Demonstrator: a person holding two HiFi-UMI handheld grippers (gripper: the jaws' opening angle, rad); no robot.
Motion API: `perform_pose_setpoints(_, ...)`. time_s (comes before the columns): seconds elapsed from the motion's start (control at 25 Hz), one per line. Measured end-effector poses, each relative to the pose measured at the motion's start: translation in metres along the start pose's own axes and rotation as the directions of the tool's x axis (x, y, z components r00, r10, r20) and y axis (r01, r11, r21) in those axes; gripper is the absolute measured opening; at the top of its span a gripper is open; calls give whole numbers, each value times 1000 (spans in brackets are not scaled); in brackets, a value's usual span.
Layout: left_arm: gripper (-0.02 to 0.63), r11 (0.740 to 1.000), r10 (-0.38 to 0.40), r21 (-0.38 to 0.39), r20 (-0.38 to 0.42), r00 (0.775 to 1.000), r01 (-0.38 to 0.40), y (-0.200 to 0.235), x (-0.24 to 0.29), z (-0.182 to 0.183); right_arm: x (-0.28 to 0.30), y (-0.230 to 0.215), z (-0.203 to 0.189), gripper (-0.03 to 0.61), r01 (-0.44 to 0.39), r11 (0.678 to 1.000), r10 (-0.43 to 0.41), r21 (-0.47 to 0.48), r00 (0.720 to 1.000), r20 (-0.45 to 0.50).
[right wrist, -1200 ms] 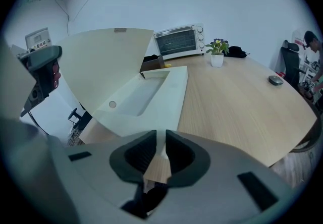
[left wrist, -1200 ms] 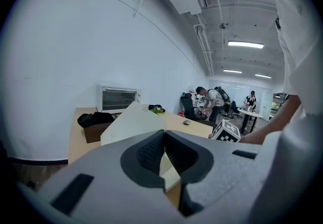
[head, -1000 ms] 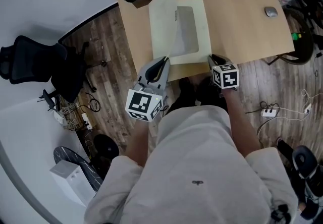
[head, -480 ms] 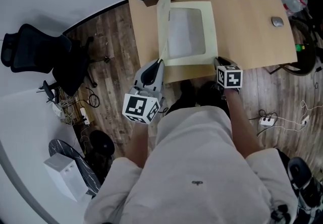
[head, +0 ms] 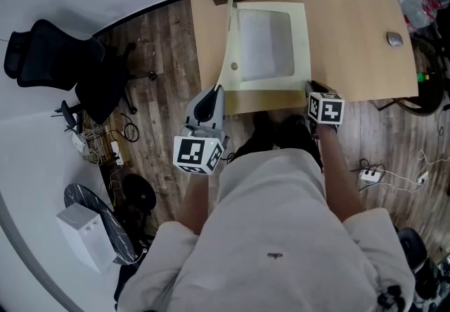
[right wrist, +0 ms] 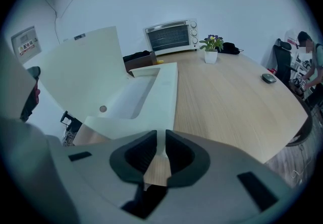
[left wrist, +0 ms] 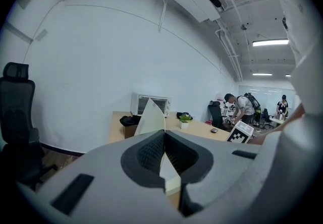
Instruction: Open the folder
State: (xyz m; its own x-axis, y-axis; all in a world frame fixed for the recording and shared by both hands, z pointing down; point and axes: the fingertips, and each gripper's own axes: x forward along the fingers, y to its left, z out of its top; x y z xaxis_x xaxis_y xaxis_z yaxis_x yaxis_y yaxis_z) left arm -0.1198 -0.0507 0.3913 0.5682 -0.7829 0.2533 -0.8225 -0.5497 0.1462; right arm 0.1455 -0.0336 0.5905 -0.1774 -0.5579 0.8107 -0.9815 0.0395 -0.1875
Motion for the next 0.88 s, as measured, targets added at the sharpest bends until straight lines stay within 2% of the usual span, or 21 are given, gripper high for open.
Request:
perform_pose_setpoints(0.28, 5, 993, 118, -18, -16, 993, -118, 28, -11, -12, 2, 3, 0, 57, -3, 1000, 3, -3, 1000, -17)
perform_pose_setpoints(0.44, 5, 981, 194, 18, -47, 980, -194, 43, -15, -18, 2, 2, 1, 55, 2, 1000, -2, -7, 1000, -22)
perform_pose_setpoints(0.6, 5, 970, 240, 58, -79, 968, -236, 53, -17, -25, 2, 2, 1, 54, 6, 1000, -6, -8, 1000, -28)
perform_pose_setpoints(0.88, 5, 949, 317, 37, -132, 939, -314, 73, -24, -43, 2, 3, 0, 48, 3, 1000, -4, -7, 999, -34)
